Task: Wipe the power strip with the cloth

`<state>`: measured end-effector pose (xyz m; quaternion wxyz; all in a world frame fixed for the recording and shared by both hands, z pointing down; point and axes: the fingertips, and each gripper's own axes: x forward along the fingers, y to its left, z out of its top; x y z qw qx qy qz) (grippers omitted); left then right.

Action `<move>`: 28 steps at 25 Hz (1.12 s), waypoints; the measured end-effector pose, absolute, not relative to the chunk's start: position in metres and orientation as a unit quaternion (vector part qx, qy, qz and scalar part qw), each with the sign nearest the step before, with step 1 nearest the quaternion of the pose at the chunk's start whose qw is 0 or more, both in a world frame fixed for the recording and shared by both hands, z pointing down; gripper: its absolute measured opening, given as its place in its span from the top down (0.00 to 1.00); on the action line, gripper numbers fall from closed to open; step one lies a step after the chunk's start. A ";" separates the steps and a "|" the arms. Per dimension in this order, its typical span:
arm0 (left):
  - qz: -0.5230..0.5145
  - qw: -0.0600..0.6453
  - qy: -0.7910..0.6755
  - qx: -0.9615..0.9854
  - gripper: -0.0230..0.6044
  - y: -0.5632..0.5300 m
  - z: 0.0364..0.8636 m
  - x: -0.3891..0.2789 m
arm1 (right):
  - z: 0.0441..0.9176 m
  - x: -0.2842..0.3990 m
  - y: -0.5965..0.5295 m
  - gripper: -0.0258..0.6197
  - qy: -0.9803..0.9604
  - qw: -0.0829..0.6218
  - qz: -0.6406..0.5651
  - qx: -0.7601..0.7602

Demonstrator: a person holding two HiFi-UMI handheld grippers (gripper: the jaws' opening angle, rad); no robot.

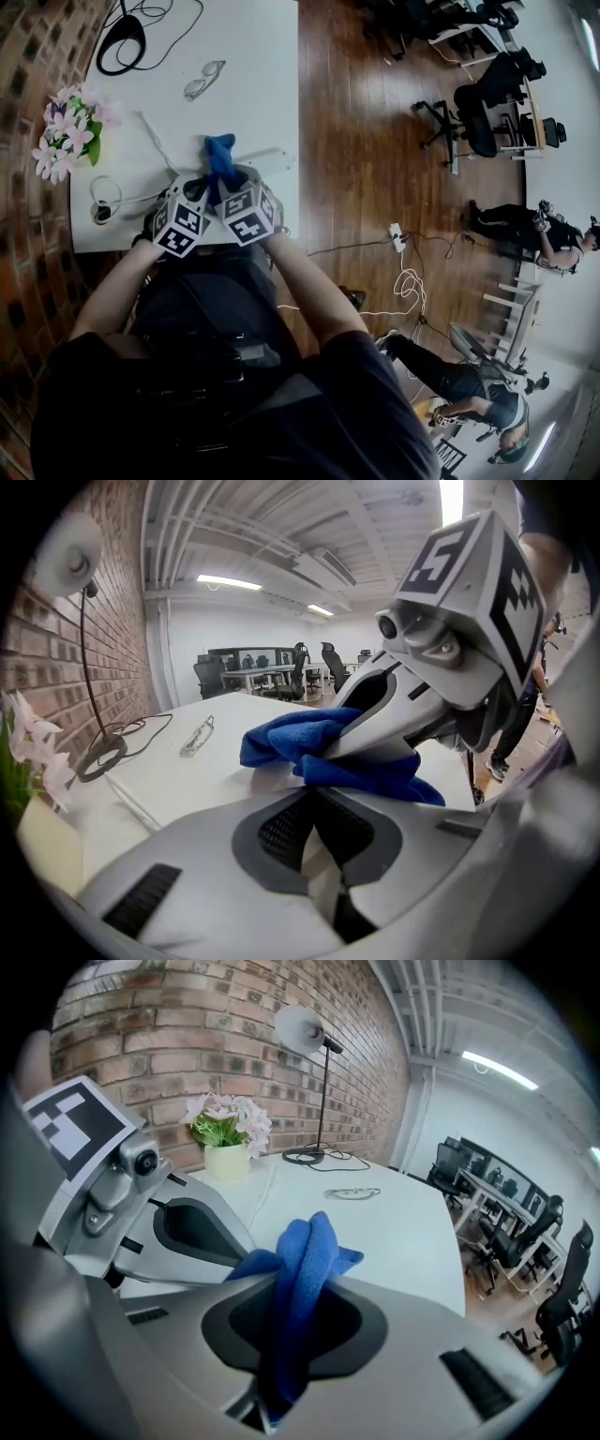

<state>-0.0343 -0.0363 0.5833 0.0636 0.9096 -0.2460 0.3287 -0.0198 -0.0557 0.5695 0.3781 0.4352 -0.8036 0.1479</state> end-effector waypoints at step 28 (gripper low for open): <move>0.368 0.071 -0.219 0.901 0.94 -0.038 0.582 -0.033 | 0.530 0.030 0.009 0.87 -0.808 0.209 0.296 0.465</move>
